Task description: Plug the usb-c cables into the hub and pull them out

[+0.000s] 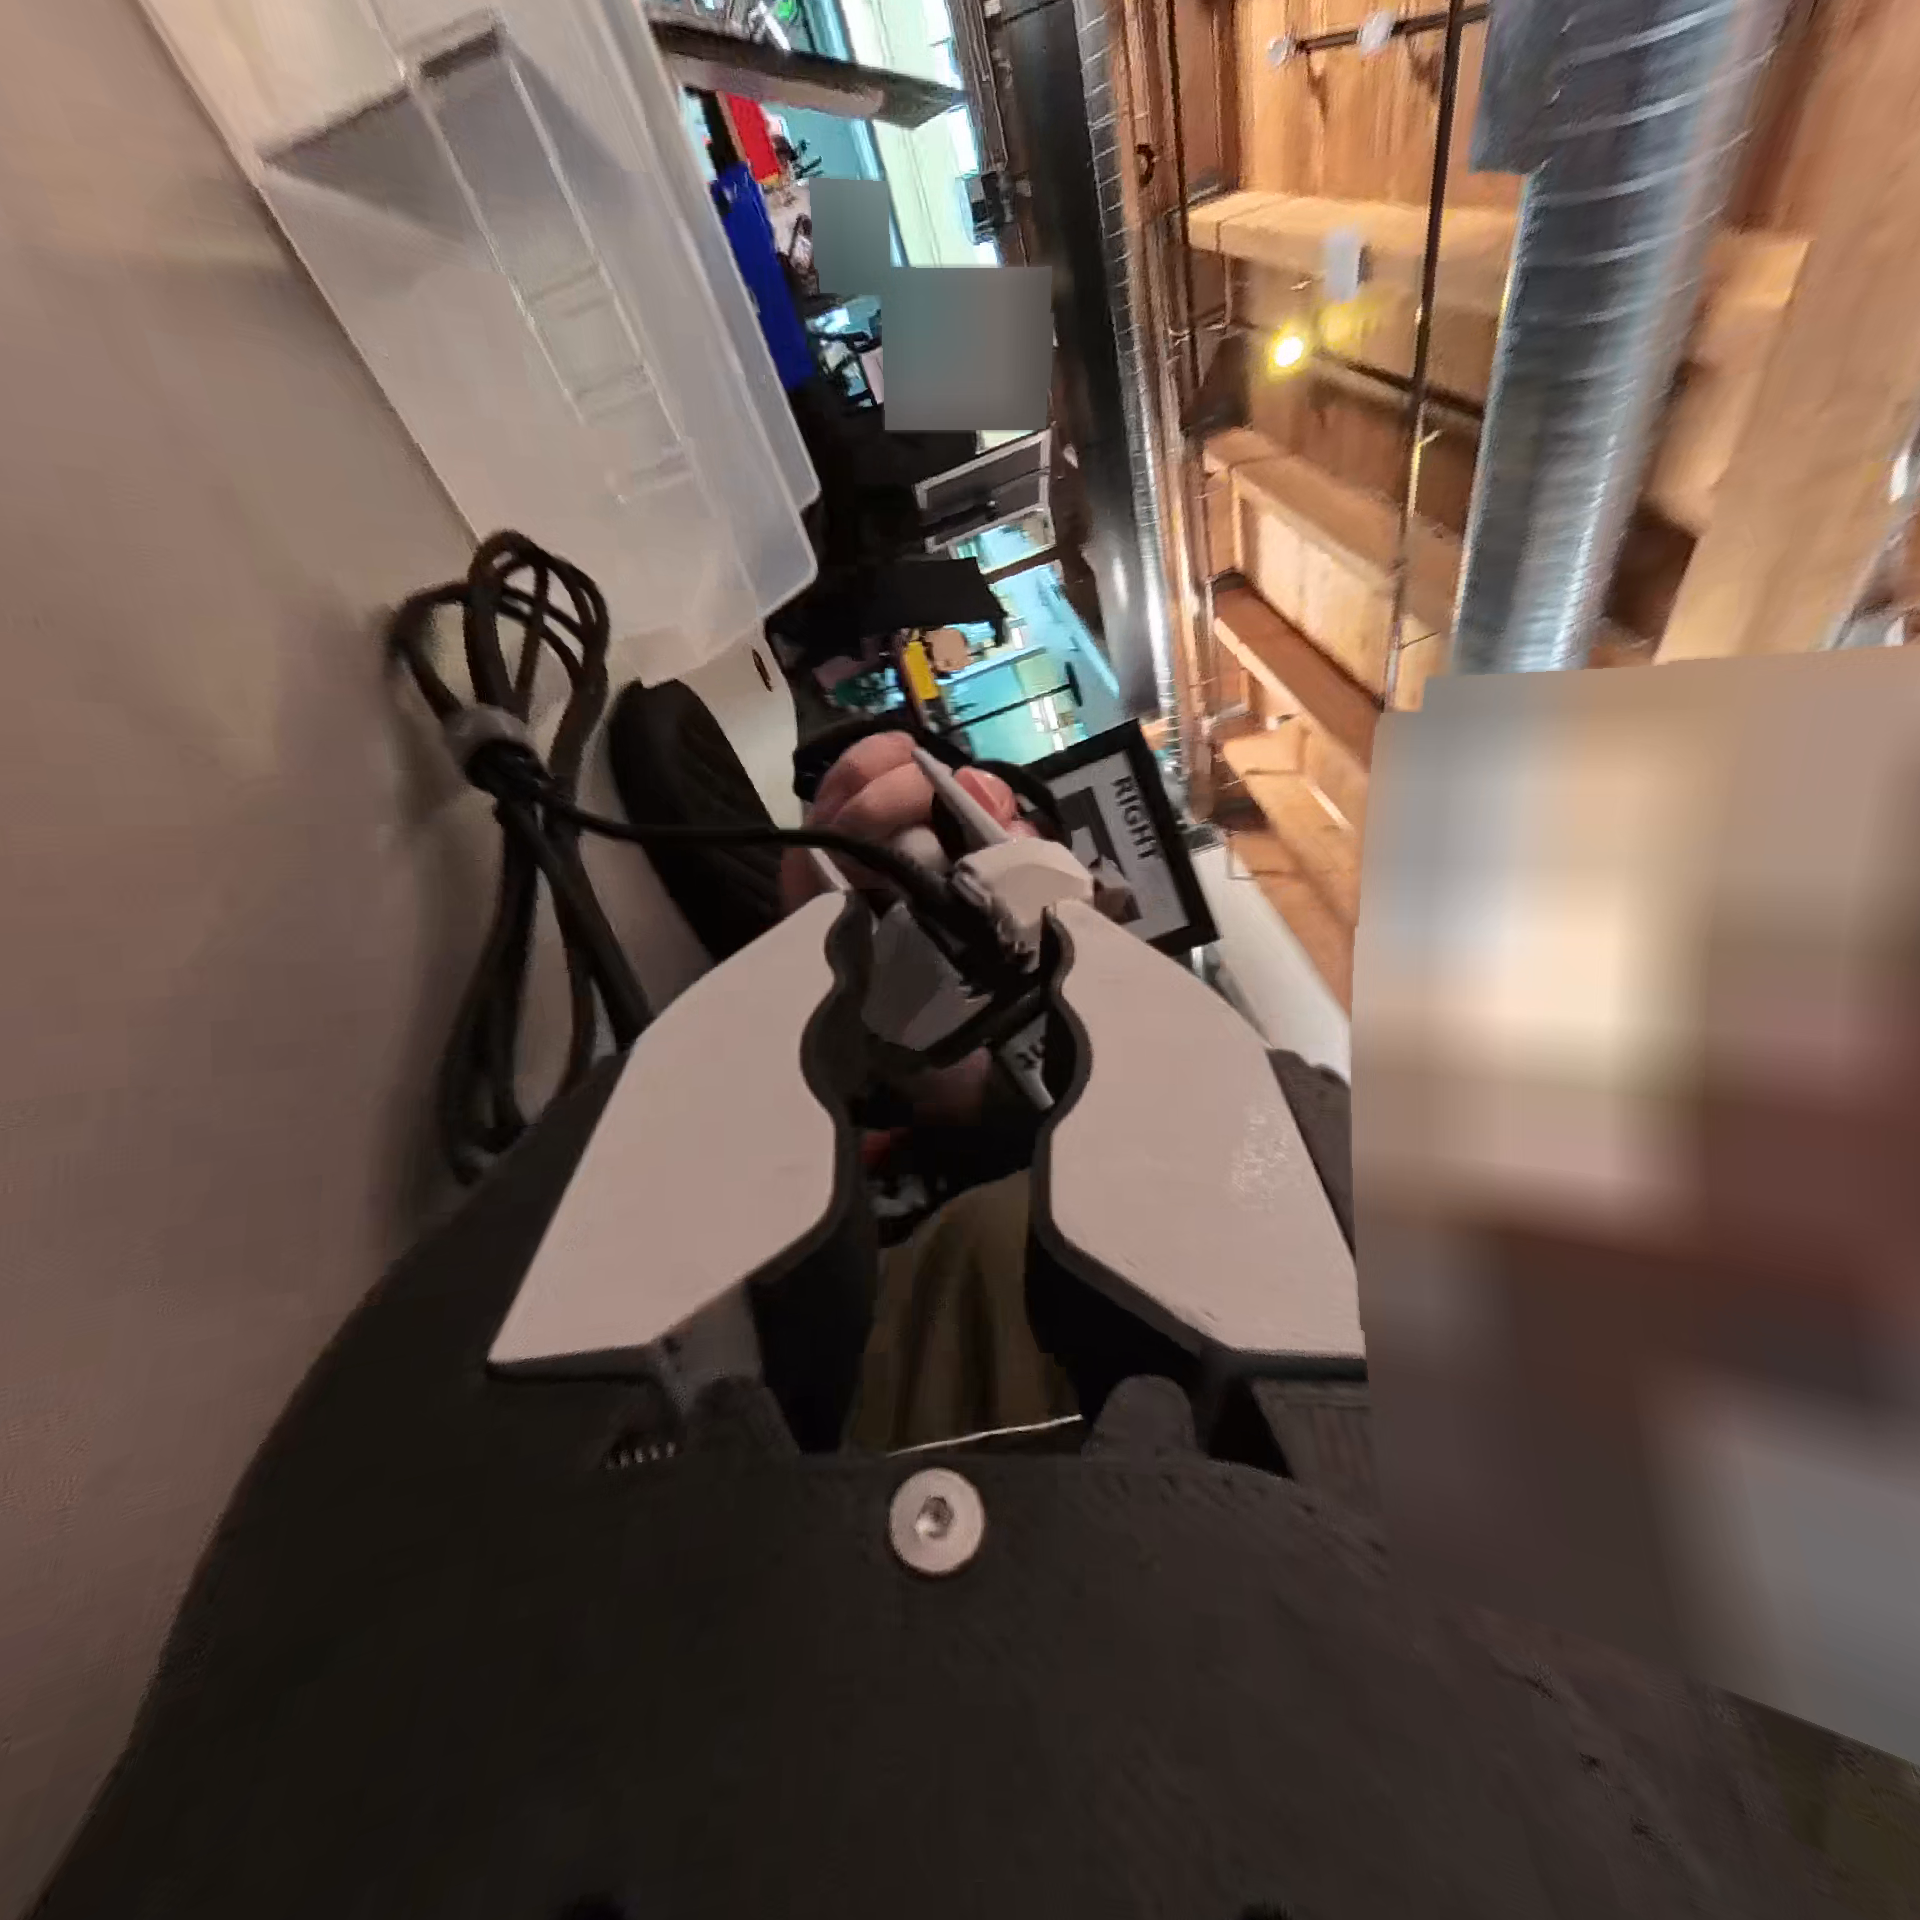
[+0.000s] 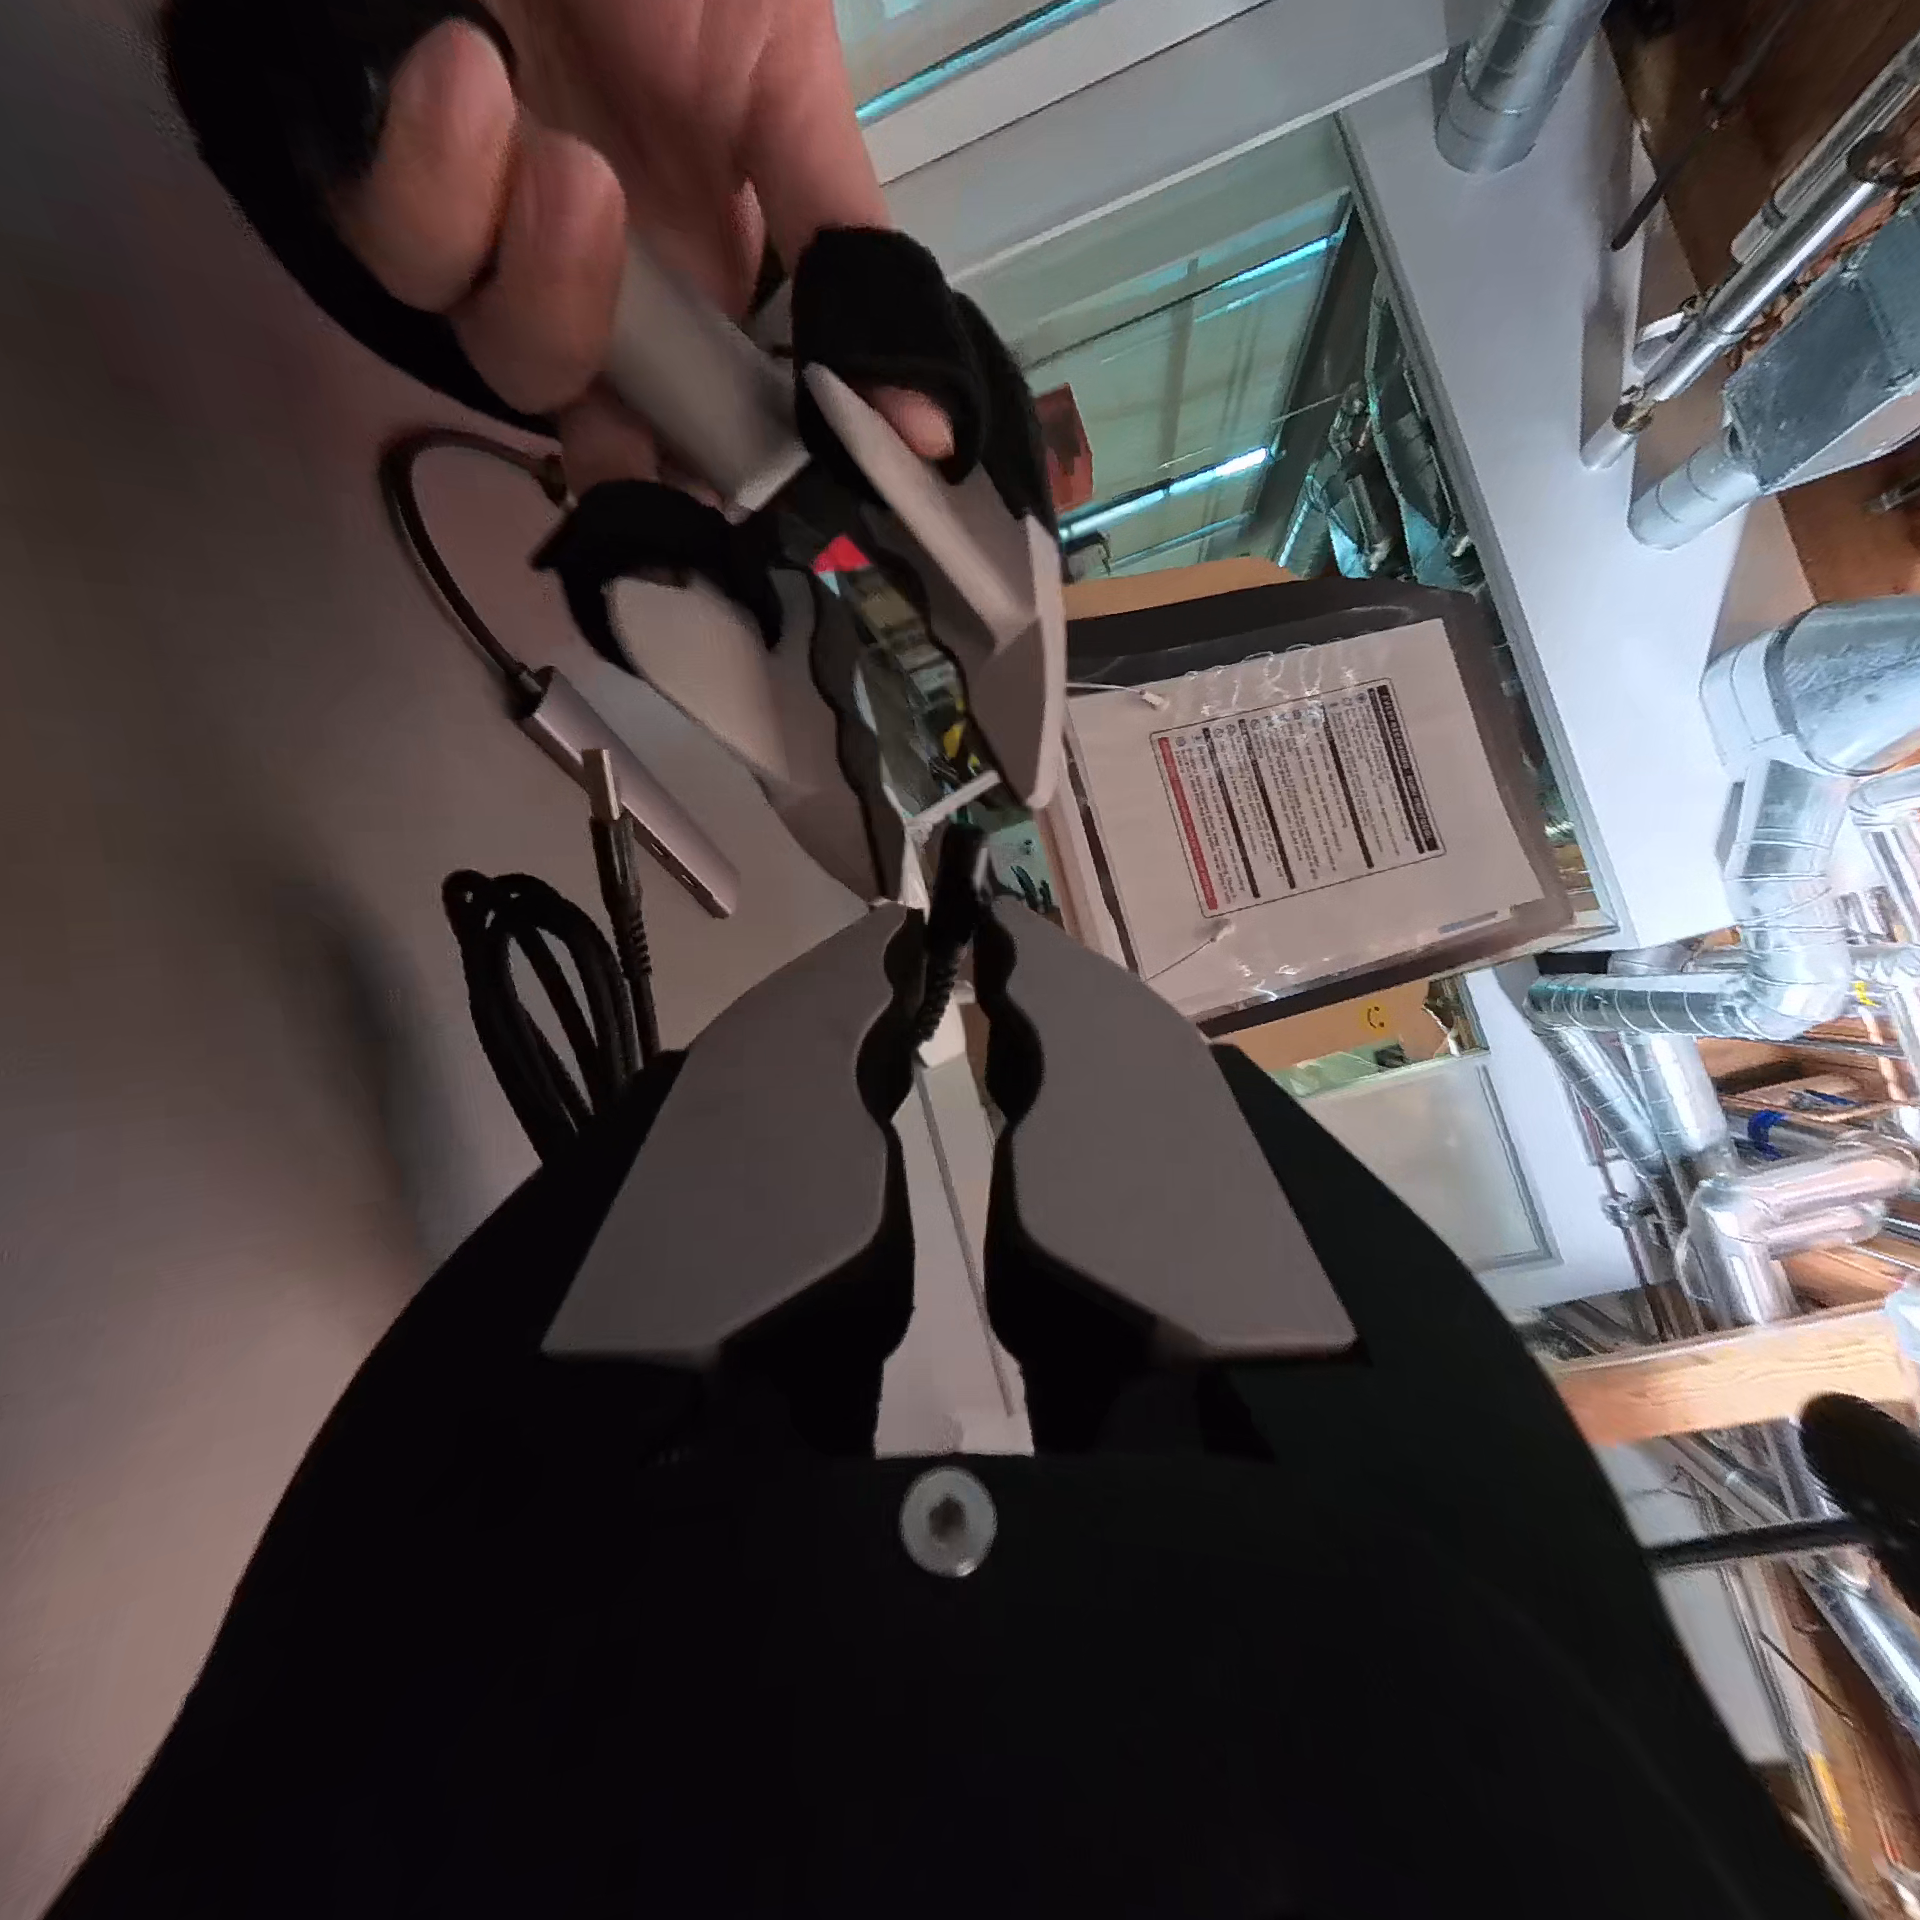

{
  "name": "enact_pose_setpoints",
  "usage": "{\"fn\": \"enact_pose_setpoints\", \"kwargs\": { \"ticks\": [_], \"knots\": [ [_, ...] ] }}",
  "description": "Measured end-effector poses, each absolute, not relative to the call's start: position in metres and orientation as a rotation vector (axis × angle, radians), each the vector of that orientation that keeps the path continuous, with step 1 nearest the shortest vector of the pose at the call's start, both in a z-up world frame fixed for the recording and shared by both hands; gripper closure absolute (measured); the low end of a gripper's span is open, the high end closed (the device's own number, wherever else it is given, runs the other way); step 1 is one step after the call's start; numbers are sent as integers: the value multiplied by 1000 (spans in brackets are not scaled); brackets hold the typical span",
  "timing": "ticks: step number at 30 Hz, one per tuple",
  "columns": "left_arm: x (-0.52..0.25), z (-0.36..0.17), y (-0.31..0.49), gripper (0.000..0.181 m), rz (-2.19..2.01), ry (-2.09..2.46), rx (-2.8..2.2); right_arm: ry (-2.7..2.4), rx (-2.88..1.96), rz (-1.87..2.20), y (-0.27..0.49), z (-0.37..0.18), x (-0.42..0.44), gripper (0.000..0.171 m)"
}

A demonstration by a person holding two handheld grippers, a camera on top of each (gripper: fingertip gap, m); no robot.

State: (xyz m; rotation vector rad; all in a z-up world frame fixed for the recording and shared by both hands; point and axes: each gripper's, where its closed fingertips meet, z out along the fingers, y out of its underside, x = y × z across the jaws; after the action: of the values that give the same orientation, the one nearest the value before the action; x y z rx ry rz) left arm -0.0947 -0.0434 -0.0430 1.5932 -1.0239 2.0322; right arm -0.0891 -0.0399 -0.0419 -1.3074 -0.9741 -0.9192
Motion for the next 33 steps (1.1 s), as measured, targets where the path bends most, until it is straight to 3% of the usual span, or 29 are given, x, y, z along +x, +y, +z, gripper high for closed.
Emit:
{"fn": "enact_pose_setpoints", "kwargs": {
  "ticks": [5, 8, 16, 24, 33],
  "knots": [
    [-102, -33, -46, 150, 2092, -1438, 1510, -907, -1325, -574, -50, -33, -103, 162],
    [-106, -30, -51, 137, 2104, -1778, 1500, -838, -1341, -237, -59, -23, -110, 162],
    [-123, -3, -73, 154, 2247, -2055, 1233, -570, -1365, 629, -70, -4, -112, 162],
    [-116, -8, -75, 176, 2252, -2132, 1279, -582, -1417, 698, -67, -14, -117, 162],
    [-109, -15, -67, 176, 2191, -2229, 1409, -445, -1475, 725, -56, -16, -108, 152]
  ]
}}
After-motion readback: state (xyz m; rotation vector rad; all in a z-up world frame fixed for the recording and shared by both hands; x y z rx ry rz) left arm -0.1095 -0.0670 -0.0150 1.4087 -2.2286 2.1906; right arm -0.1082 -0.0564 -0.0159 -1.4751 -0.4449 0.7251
